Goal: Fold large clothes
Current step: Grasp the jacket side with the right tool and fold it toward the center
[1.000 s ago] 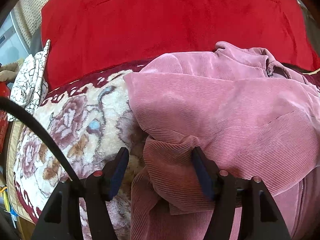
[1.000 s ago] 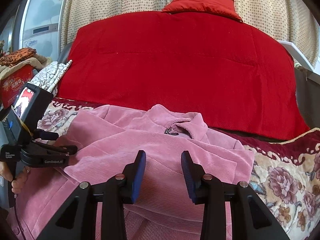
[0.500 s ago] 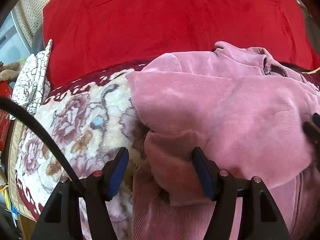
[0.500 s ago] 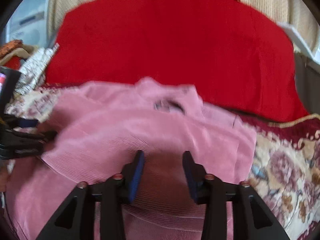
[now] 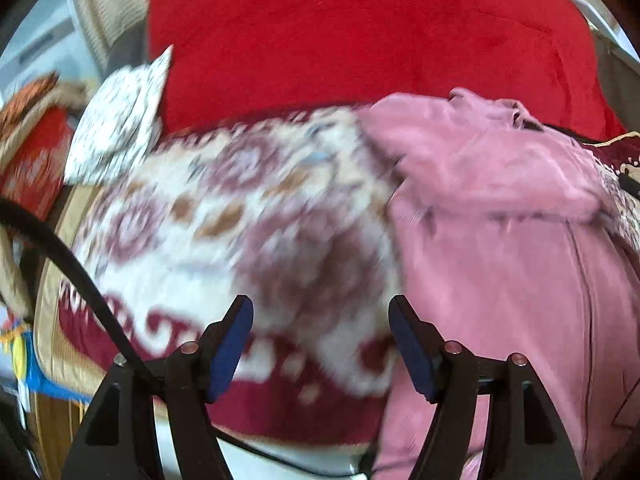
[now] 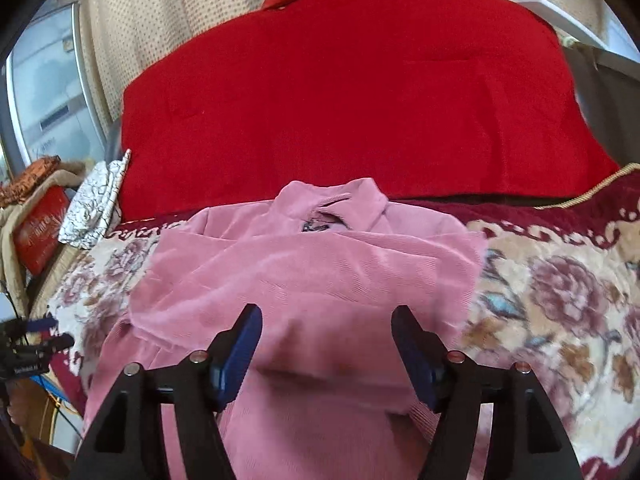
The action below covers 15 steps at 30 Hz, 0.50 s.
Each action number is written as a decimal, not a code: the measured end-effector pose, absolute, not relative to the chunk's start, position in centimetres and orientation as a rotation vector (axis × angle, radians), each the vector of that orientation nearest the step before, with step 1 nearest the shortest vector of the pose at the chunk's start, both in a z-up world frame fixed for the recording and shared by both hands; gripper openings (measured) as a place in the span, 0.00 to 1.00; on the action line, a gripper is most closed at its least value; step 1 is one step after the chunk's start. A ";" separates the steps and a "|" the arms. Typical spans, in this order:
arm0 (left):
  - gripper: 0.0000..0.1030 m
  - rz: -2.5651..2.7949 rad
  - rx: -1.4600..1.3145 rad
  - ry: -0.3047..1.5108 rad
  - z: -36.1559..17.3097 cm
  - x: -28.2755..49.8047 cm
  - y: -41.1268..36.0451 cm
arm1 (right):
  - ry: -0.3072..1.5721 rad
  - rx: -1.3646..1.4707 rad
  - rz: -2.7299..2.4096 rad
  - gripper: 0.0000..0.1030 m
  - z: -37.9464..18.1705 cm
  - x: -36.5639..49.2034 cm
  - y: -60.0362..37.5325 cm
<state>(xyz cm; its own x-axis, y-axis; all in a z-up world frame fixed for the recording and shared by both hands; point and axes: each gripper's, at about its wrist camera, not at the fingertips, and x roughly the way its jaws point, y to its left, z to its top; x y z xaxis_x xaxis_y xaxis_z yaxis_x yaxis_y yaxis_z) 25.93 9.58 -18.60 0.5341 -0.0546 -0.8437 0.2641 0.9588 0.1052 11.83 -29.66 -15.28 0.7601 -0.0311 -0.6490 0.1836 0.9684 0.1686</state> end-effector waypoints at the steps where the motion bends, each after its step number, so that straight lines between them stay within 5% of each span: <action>1: 0.69 -0.188 0.215 1.010 -19.1 25.2 10.7 | 0.714 0.235 -0.112 0.69 -15.3 11.0 -30.1; 11: 0.69 -0.302 0.096 1.067 -22.0 20.5 13.8 | 0.907 0.297 -0.002 0.69 -18.9 2.8 -34.7; 15: 0.77 -0.400 0.000 1.121 -23.0 20.7 13.8 | 0.989 0.444 0.074 0.69 -21.5 1.8 -37.0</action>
